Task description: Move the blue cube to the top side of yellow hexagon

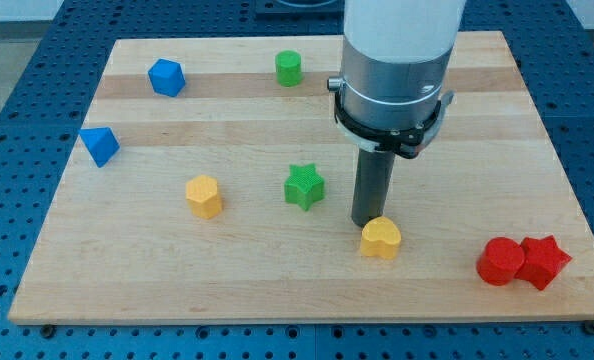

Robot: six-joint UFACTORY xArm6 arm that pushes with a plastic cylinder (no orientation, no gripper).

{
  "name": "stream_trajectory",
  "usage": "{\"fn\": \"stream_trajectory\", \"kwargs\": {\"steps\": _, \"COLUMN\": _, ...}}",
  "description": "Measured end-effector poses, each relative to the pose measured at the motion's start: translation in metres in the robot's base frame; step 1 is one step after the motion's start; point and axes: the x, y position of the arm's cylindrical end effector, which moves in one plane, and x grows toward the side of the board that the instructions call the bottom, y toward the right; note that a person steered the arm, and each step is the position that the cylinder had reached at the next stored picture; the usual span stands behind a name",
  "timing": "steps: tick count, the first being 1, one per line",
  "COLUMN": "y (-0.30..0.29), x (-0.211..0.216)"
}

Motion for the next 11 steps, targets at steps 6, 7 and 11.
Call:
{"fn": "stream_trajectory", "kwargs": {"steps": 6, "y": 0.006, "x": 0.028}}
{"fn": "stream_trajectory", "kwargs": {"steps": 7, "y": 0.012, "x": 0.034}}
{"fn": "stream_trajectory", "kwargs": {"steps": 11, "y": -0.001, "x": 0.066}}
